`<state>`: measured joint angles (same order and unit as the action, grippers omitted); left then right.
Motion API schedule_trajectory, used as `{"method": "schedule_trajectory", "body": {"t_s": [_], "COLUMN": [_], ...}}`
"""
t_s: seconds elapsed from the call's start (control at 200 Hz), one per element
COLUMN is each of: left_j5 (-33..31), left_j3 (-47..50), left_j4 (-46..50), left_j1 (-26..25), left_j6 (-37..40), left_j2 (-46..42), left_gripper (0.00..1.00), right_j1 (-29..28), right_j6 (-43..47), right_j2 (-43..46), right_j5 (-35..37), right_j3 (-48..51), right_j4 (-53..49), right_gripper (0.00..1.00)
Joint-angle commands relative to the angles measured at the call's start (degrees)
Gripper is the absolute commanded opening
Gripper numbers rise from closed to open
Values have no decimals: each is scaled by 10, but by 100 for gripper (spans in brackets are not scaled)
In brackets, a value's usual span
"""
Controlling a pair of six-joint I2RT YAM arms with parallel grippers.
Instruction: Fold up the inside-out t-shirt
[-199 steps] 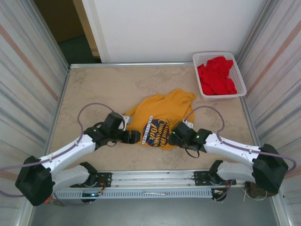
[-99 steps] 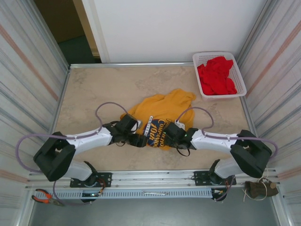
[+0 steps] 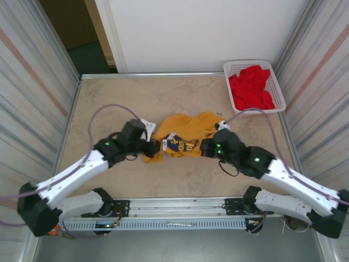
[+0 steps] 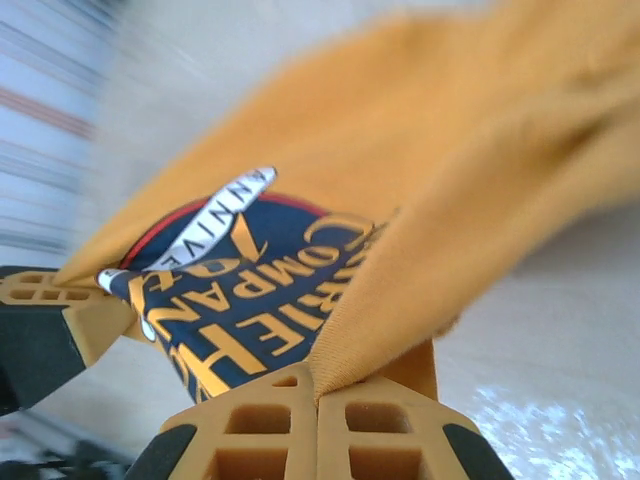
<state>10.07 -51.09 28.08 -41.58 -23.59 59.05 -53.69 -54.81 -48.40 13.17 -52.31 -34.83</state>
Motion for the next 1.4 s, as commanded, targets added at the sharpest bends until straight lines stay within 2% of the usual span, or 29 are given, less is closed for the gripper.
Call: {"method": "schedule_trajectory", "body": {"t_s": [0.0,0.15,0.255,0.356,0.376,0.401,0.436,0.466,0.566,0.636,0.721,0.822,0.962,1.167,1.398], "left_j5": [39,103,143,170,176,176,179,178,170,172,174,155,126,113,109], "left_j3": [-74,-125,-116,-116,-118,-125,-133,-138,-136,-123,-102,-77,-56,-30,-28], "left_j4": [81,82,33,-9,-10,-6,-2,2,3,-1,-13,-29,-46,-70,-64], "left_j1": [38,117,182,231,238,247,259,267,273,272,256,224,195,189,190], "left_j6": [-24,-9,5,26,31,34,43,49,51,37,12,-9,-33,-51,-48], "left_j2": [-38,27,109,191,210,229,248,258,231,193,154,139,154,165,150], "left_gripper": [0,0,0,1,8,17,31,42,62,67,70,72,73,73,73], "right_j1": [33,143,225,277,283,287,288,286,248,212,177,155,151,143,116], "right_j6": [69,136,166,182,184,182,178,174,158,137,103,89,113,155,163], "right_j2": [10,-60,-147,-233,-247,-266,-280,-285,-255,-234,-234,-288,-436,-635,-695], "right_j5": [25,-44,-83,-96,-94,-84,-66,-60,-62,-50,-60,-64,-58,-88,-79], "right_j3": [-55,-75,-59,-50,-50,-52,-56,-60,-51,-45,-36,-58,-164,-336,-323], "right_j4": [-100,-70,-26,4,7,4,-5,-10,-5,-5,25,62,48,-5,-3], "right_gripper": [0,0,0,0,9,27,44,52,57,59,63,67,67,68,68]}}
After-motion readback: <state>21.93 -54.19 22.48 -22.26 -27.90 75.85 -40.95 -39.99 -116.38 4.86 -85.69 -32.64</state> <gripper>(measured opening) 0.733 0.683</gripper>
